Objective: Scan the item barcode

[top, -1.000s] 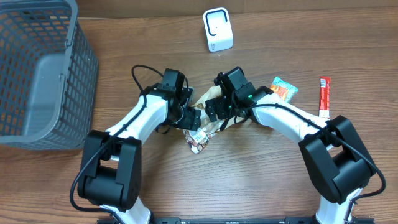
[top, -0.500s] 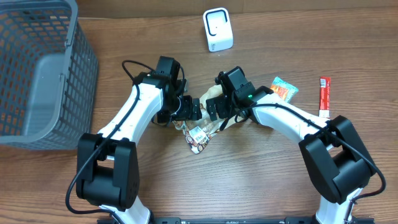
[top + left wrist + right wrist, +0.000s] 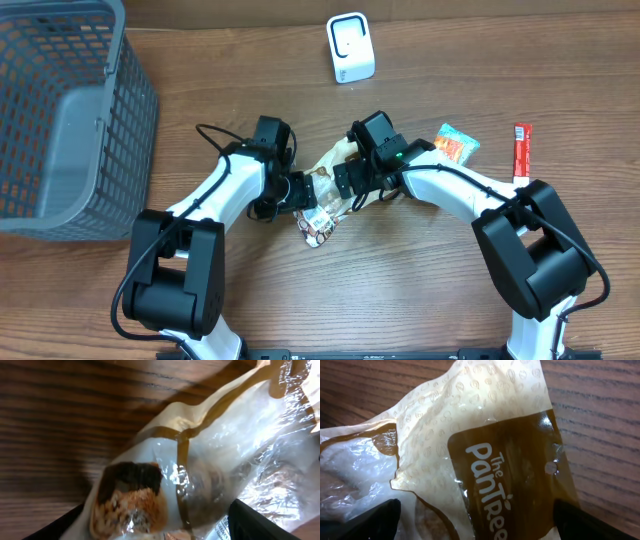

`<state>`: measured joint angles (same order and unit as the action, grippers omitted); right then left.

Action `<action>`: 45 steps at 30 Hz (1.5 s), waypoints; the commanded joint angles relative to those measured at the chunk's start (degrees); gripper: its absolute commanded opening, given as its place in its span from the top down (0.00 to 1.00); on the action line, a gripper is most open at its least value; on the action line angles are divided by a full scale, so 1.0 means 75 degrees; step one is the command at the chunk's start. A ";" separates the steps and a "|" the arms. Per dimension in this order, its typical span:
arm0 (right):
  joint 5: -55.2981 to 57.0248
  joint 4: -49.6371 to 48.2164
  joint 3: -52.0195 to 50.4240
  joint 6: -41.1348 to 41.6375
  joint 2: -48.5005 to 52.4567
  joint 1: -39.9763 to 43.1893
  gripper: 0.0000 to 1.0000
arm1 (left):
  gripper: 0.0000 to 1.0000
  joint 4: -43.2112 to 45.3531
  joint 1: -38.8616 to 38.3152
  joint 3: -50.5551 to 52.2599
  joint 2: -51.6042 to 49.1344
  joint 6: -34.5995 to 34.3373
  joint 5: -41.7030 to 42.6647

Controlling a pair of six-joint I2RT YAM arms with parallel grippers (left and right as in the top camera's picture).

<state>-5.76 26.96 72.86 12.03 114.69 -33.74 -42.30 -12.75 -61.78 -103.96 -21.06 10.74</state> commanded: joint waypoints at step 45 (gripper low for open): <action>-0.3136 0.0265 -0.0067 0.1632 0.0111 -0.0393 0.36 | 0.29 0.0227 -0.0003 0.0219 -0.0026 -0.0017 -0.0315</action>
<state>-24.49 30.26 72.62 23.94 114.76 -35.77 -40.86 -12.64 -61.32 -103.96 -21.06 9.13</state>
